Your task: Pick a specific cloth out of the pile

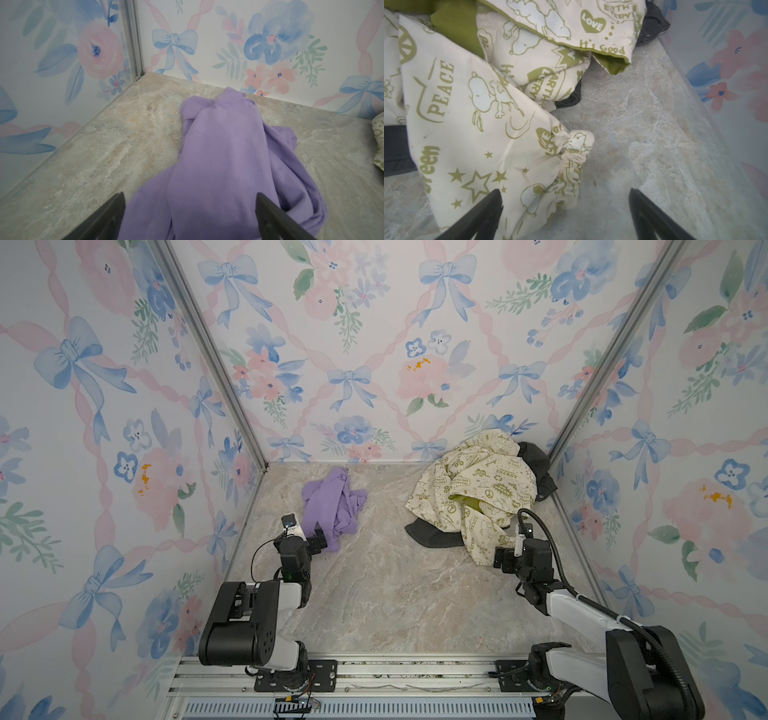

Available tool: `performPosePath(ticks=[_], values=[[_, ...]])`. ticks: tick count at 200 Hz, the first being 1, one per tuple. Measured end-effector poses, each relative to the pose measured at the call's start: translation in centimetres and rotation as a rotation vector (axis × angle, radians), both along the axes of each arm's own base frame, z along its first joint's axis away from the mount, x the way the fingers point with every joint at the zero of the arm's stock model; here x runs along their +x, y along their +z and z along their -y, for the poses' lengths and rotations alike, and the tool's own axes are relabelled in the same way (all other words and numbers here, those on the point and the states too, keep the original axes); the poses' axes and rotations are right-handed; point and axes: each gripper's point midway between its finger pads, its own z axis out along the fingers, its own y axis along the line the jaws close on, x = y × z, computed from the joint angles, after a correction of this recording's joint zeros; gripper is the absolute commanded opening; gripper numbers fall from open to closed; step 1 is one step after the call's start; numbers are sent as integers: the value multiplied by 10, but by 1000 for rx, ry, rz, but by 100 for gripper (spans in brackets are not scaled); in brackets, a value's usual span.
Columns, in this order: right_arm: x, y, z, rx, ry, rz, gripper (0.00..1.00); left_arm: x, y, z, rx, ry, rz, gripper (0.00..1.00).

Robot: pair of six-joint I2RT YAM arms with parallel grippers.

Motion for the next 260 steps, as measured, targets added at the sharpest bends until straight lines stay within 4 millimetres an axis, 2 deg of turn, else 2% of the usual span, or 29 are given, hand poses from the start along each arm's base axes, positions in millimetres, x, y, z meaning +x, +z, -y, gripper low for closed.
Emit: performPosePath(ticks=[41,77,104,123,141,155,167,189,222,260], values=[[40,10,-11,13,62,62,97,4,6,10,7,-60,26,98],[59,11,-2,22,52,126,97,5,10,16,11,-96,44,98],[56,7,11,37,20,177,97,7,13,25,36,-139,54,98],[52,-1,9,45,32,171,97,7,10,36,55,-170,48,98],[55,5,7,51,43,205,97,7,9,40,70,-183,46,98],[57,9,7,52,47,223,97,5,13,40,83,-172,67,98],[58,11,6,54,51,233,97,-5,14,40,95,-164,109,98],[59,14,6,55,53,244,97,-27,-5,28,108,-92,75,98],[59,15,6,55,53,248,97,-24,10,20,121,-13,128,98],[59,15,5,55,56,248,97,-24,16,17,125,18,150,98]])
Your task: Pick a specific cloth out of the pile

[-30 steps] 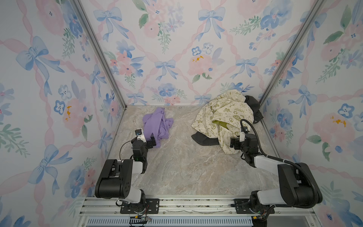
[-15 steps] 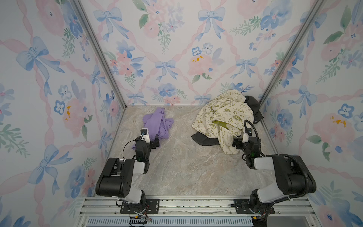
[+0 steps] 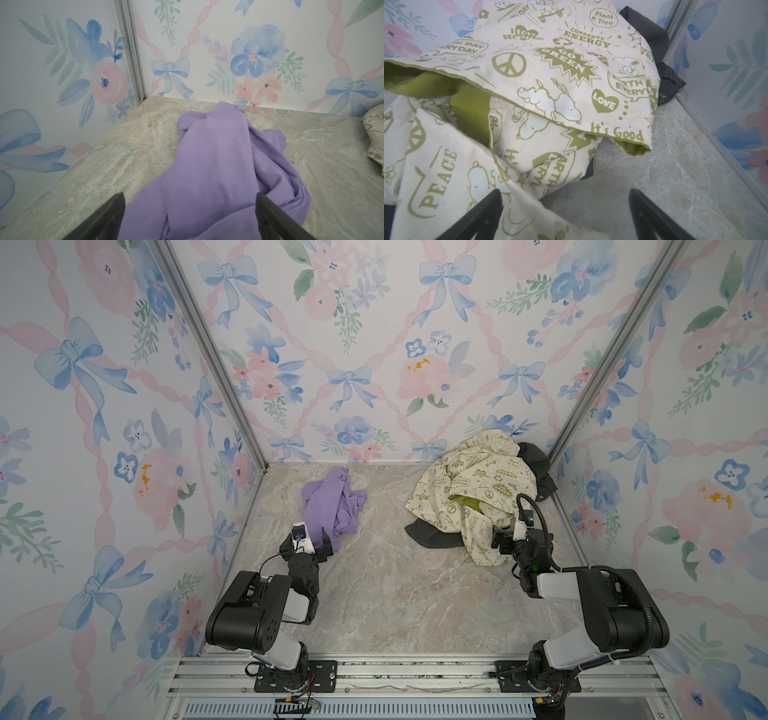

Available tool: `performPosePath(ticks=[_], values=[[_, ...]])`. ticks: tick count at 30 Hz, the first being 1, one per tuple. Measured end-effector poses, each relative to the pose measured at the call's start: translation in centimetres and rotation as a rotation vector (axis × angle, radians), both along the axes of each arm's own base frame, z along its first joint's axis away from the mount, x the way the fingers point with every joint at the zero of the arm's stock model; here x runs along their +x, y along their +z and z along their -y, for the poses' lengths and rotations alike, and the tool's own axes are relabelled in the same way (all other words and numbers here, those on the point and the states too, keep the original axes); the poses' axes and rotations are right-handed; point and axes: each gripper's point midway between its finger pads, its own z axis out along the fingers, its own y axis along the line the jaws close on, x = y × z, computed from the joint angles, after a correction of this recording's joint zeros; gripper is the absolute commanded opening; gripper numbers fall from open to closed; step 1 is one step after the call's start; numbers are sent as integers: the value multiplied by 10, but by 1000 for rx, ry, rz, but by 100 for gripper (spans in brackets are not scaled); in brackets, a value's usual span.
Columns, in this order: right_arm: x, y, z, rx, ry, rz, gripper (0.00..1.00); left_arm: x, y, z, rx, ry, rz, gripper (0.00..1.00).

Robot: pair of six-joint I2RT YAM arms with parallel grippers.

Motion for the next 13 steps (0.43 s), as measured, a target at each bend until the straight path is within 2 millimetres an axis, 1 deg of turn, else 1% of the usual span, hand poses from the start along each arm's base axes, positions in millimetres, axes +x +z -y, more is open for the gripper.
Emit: performPosePath(ticks=[13], values=[[0,0,0,0,0,0,97,0,0,-1,8,11,0,98]])
